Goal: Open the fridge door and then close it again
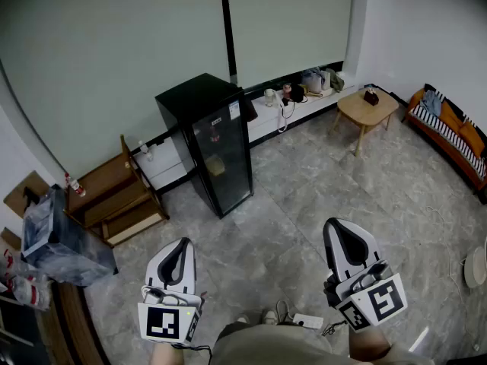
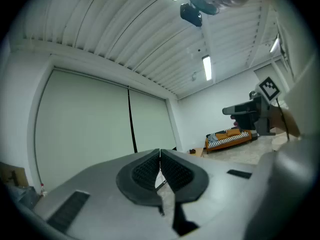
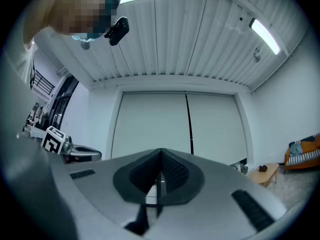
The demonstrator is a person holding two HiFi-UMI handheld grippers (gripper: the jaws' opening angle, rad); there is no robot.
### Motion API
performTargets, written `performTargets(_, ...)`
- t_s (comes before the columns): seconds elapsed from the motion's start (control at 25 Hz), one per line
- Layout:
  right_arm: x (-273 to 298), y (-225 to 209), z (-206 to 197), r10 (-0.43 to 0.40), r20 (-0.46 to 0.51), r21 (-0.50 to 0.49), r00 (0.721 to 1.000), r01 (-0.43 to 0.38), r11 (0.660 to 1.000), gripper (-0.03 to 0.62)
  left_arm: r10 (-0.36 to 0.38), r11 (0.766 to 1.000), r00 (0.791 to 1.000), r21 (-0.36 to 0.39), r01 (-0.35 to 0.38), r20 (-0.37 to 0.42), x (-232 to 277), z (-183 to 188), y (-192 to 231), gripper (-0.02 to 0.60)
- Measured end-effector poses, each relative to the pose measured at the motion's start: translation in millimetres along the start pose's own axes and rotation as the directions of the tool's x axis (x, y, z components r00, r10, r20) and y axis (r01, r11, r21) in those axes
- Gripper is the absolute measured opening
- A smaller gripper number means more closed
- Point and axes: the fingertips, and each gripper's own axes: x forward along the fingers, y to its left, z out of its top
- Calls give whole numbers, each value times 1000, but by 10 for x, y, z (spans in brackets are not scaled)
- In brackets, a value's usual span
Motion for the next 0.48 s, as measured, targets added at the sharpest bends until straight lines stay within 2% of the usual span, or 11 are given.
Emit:
performTargets(0.2, -32, -37, 6, 11, -5, -13, 1000, -11, 1000, -9, 3, 1000, 1000, 17, -3, -5, 8, 50, -56, 8)
performTargets(0.4, -6, -72, -75, 41, -23, -9, 999, -41, 999, -9, -26, 998, 1000, -48, 26, 8, 40, 117, -105, 8)
performTargets(0.48, 22, -108, -114, 51, -31, 1, 998, -51, 999, -9, -21, 999, 1000, -37, 22, 6, 84, 129, -116, 8)
